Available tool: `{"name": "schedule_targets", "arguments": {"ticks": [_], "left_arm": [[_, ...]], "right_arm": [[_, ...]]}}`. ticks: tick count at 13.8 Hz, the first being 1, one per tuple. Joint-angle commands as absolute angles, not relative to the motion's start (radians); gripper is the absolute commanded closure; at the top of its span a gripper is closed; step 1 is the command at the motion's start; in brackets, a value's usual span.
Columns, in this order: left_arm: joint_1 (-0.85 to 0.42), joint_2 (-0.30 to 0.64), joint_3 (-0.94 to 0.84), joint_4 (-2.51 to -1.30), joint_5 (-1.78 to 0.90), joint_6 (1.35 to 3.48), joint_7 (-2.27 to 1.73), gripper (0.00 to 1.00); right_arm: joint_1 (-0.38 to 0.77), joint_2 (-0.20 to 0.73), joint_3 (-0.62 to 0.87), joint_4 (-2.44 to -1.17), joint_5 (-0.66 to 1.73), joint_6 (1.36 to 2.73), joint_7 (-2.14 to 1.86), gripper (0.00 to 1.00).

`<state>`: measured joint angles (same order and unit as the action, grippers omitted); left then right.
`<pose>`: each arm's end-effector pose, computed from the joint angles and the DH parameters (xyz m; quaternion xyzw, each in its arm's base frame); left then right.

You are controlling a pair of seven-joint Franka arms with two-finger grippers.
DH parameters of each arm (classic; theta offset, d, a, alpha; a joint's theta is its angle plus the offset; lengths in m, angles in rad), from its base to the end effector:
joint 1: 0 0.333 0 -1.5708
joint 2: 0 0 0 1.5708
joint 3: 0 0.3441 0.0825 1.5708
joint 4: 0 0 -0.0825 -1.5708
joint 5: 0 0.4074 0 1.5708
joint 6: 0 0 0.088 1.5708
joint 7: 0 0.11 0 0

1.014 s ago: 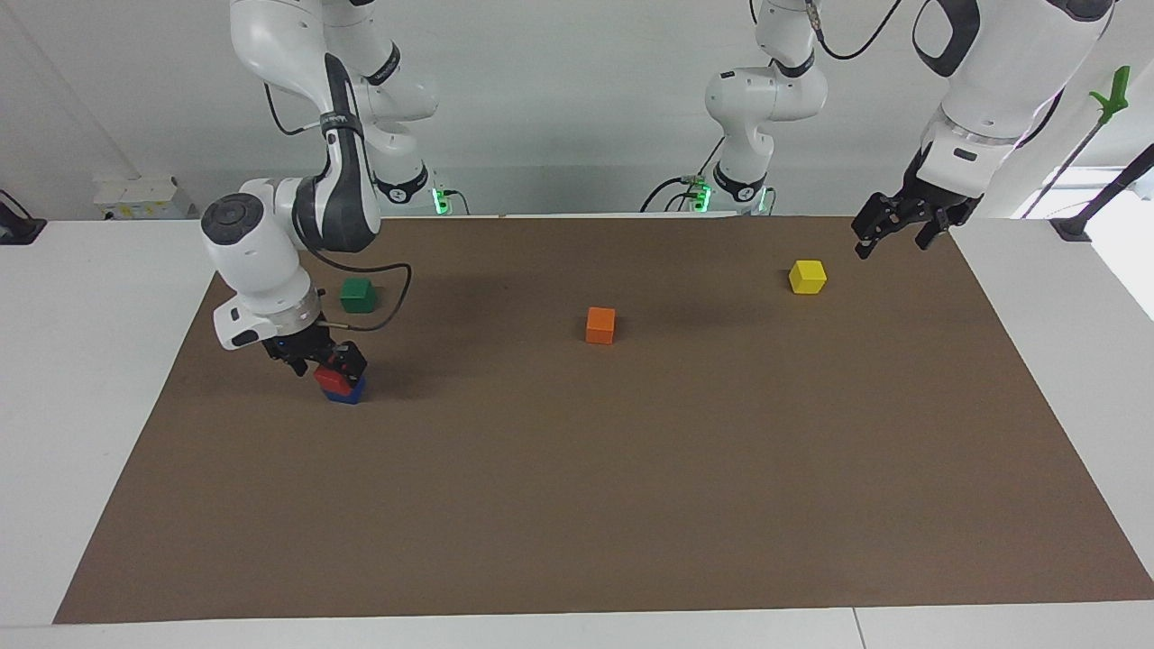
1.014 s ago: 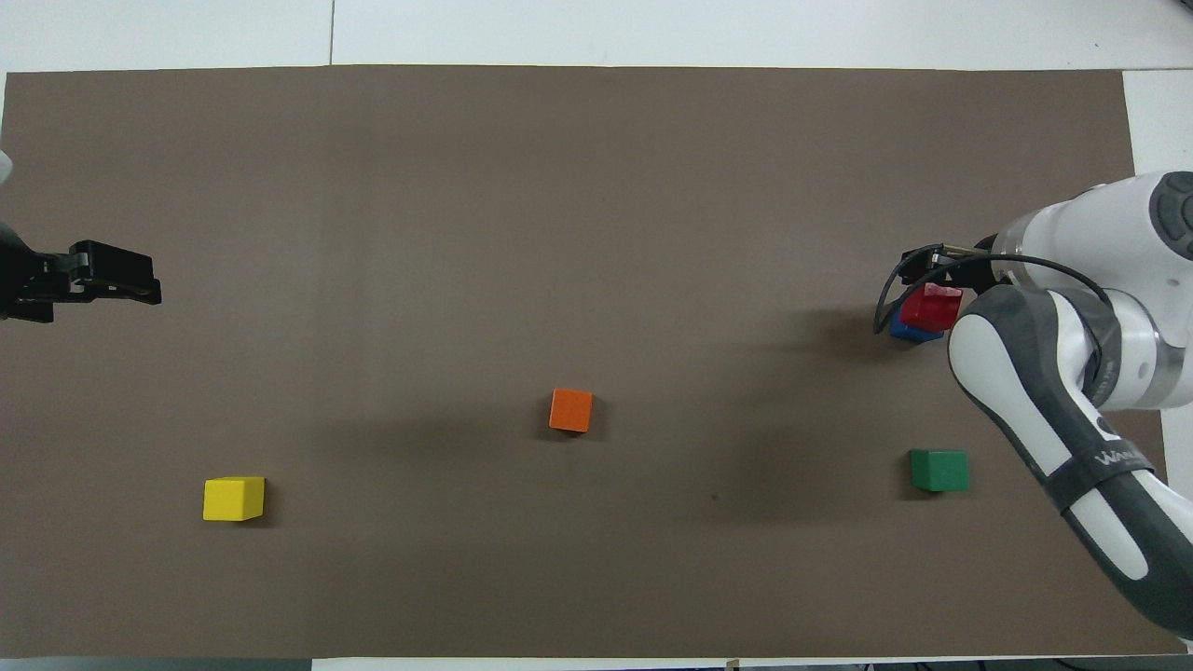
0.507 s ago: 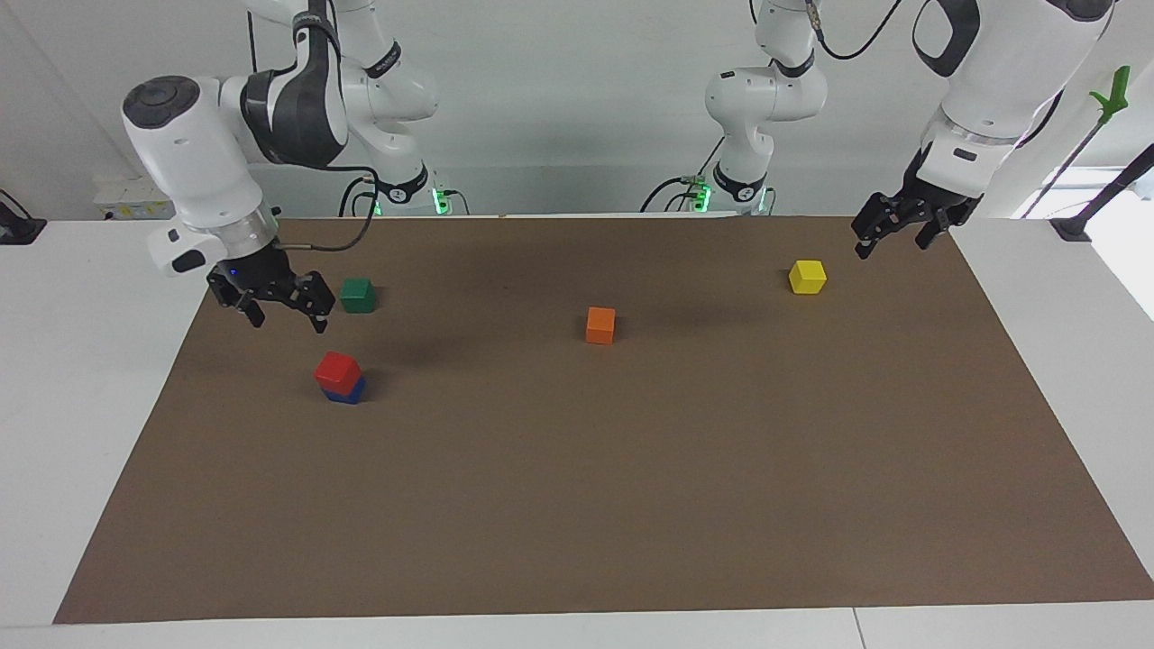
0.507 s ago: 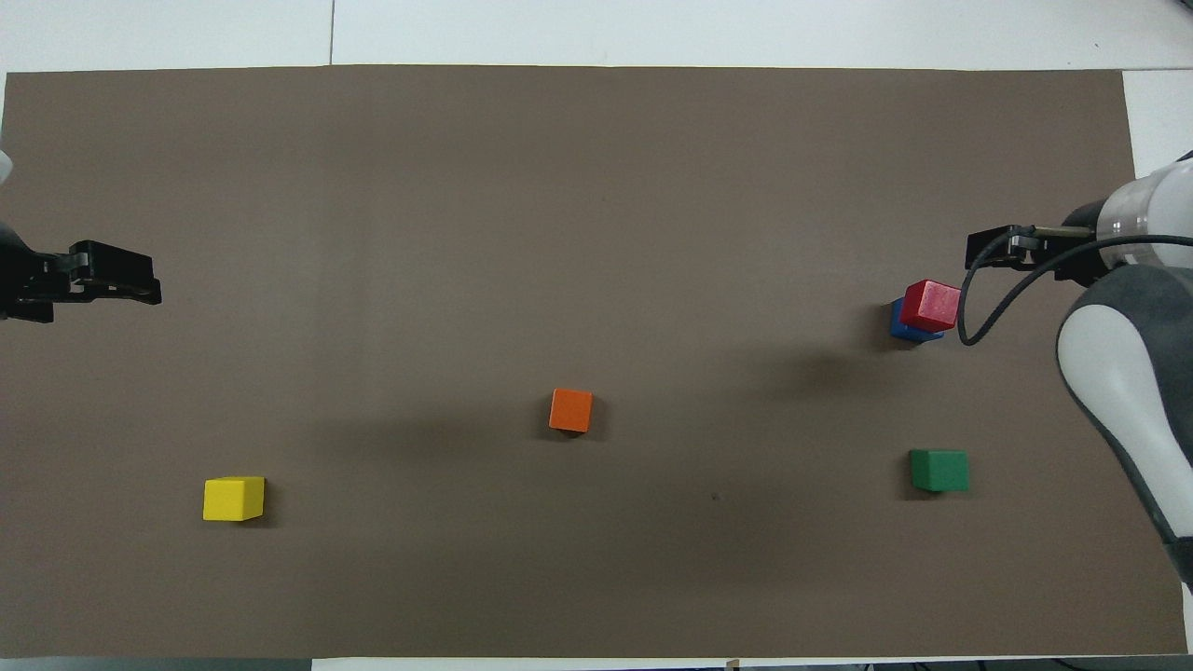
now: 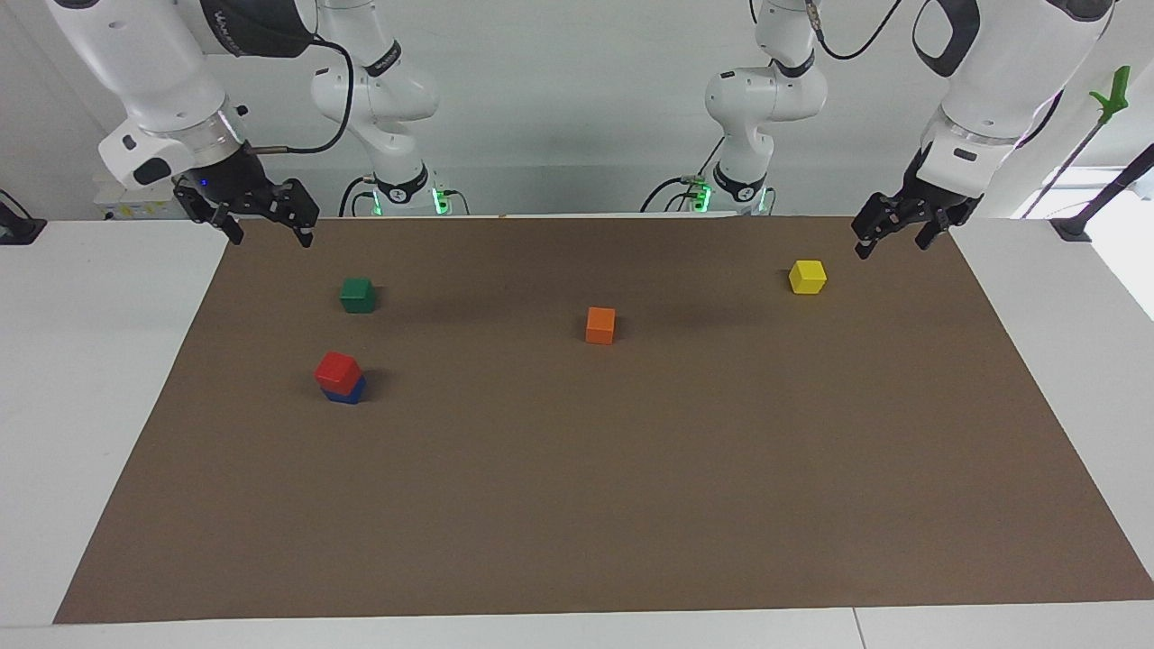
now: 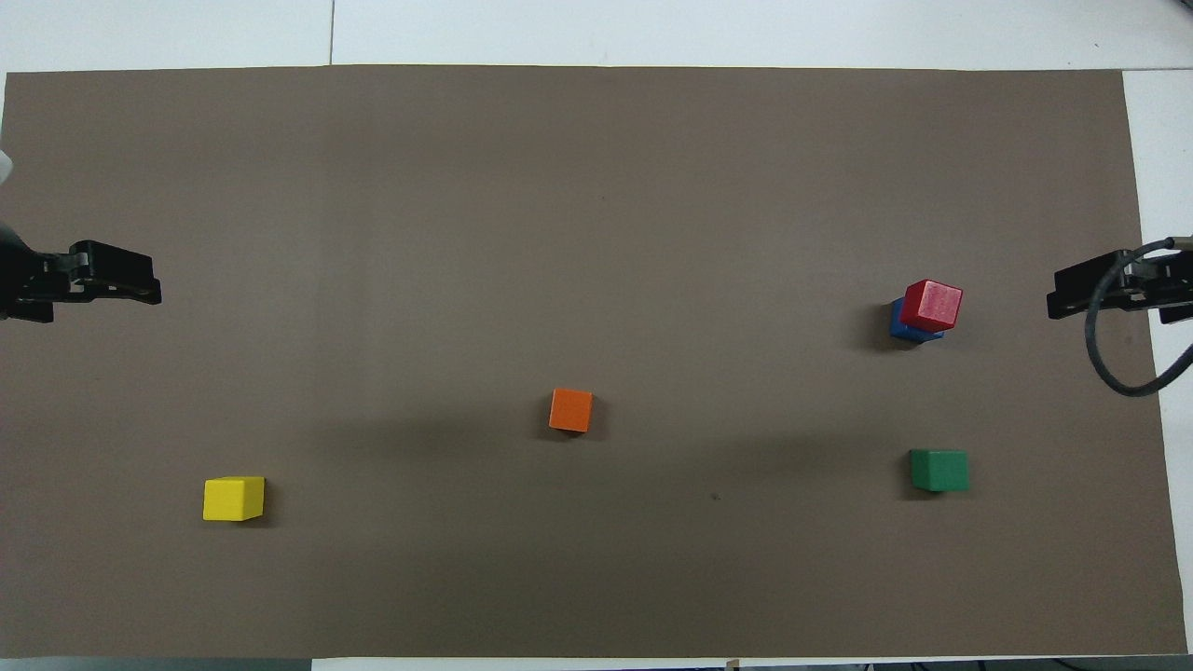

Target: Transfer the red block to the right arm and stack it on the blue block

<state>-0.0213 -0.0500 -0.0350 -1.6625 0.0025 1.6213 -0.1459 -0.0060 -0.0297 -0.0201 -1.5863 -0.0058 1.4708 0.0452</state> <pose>0.5638 -0.0320 0.6370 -0.9990 -0.0447 -0.0046 0.0017 0.5565 -0.0154 0.6505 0.9984 -0.0358 -0.0429 0.0030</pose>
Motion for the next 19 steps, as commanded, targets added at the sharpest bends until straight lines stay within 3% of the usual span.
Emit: {"name": "schedule_targets", "arguments": {"ticks": [1,4,19], "left_arm": [[-0.015,-0.077,-0.035,-1.697,-0.009,1.64,-0.138,0.0],[-0.015,-0.078,-0.035,-1.697,-0.009,1.64,-0.138,0.0],[-0.015,-0.077,-0.035,-1.697,-0.009,1.64,-0.138,0.0]], "right_arm": [[0.011,-0.037,-0.056,-1.568,0.017,1.434,0.014,0.0],[0.061,-0.023,-0.136,-1.508,0.018,1.396,-0.04,0.0],[0.054,-0.021,-0.143,-1.502,0.0,1.388,-0.049,0.0]]}}
